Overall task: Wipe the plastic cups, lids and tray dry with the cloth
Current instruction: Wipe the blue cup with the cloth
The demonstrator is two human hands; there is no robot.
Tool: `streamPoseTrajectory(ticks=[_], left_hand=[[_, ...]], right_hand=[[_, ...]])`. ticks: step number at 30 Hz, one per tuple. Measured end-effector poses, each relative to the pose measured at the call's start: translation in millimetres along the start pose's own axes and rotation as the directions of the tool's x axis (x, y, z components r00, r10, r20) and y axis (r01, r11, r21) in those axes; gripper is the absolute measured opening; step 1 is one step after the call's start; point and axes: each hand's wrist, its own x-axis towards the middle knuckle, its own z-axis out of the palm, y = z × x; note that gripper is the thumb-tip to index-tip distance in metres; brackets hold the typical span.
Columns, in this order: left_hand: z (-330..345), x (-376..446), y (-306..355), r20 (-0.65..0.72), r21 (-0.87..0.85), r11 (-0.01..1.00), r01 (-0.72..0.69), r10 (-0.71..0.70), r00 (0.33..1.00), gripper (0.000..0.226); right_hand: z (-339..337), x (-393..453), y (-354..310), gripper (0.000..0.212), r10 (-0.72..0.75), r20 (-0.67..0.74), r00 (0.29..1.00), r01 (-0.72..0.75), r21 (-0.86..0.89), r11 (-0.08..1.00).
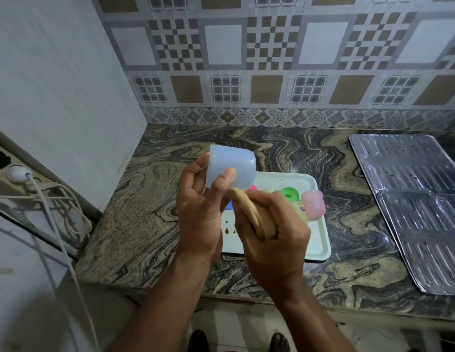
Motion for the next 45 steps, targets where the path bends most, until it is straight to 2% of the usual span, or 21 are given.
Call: streamPoseTrajectory(ticks=[2, 5, 7, 13, 17, 19, 22, 24, 26, 29, 35, 39, 42, 45], left_hand=[[5, 1, 4, 0.013, -0.014, 1.000, 0.002, -0.001, 1.000, 0.068], [6, 1, 9, 0.012, -0.014, 1.000, -0.010, 0.010, 1.000, 0.072], [4, -3, 9, 0.026, 0.005, 1.000, -0.010, 0.010, 1.000, 0.077], [-9, -7, 5, 0.133, 0.083, 0.990, -0.110, 0.099, 0.986, 0.066], [-17, -5, 15, 0.221, 0.097, 0.987, -0.131, 0.107, 0.969, 0.058], [-20, -5, 16, 0.237, 0.089, 0.993, -0.079, 0.056, 0.970, 0.065], [-20, -8, 14, 0.258, 0.007, 0.995, 0.102, -0.101, 0.961, 0.083], [-16, -14, 13, 0.256, -0.121, 0.956, 0.269, -0.232, 0.939, 0.100], [-12, -19, 10, 0.266, -0.274, 0.883, 0.380, -0.310, 0.913, 0.105], [-9, -22, 5, 0.301, -0.415, 0.789, 0.453, -0.350, 0.887, 0.104], [-10, -20, 1, 0.289, -0.514, 0.709, 0.483, -0.387, 0.876, 0.115], [-9, -12, 4, 0.280, -0.540, 0.714, 0.446, -0.348, 0.895, 0.114], [-2, -12, 4, 0.273, -0.552, 0.708, 0.441, -0.346, 0.898, 0.110], [6, -17, 0, 0.285, -0.530, 0.713, 0.458, -0.359, 0.889, 0.090]], right_hand=[[1, -7, -3, 0.014, 0.006, -0.020, 1.000, -0.006, 0.004, 1.000], [-1, -5, -10, 0.018, 0.041, -0.175, 0.984, -0.028, 0.077, 0.997], [-3, 4, -12, 0.020, 0.067, -0.226, 0.972, -0.046, 0.097, 0.994], [-10, 31, -24, 0.012, 0.220, -0.164, 0.962, -0.172, 0.263, 0.949], [-23, 48, -23, 0.005, 0.332, -0.019, 0.943, -0.305, 0.345, 0.888], [-29, 58, -21, 0.002, 0.383, 0.092, 0.919, -0.389, 0.364, 0.846], [-36, 67, -21, 0.008, 0.465, 0.294, 0.835, -0.550, 0.417, 0.724], [-36, 70, -21, 0.015, 0.502, 0.391, 0.771, -0.636, 0.437, 0.636], [-34, 71, -19, 0.021, 0.514, 0.422, 0.747, -0.665, 0.452, 0.595], [-28, 70, -14, 0.027, 0.517, 0.452, 0.727, -0.687, 0.476, 0.549], [-25, 65, -5, 0.022, 0.528, 0.444, 0.724, -0.689, 0.490, 0.533], [-17, 51, 1, 0.023, 0.564, 0.416, 0.713, -0.695, 0.528, 0.488], [-6, 40, 6, 0.027, 0.609, 0.345, 0.714, -0.665, 0.608, 0.435], [5, 29, 4, 0.032, 0.652, 0.277, 0.706, -0.632, 0.663, 0.402]])
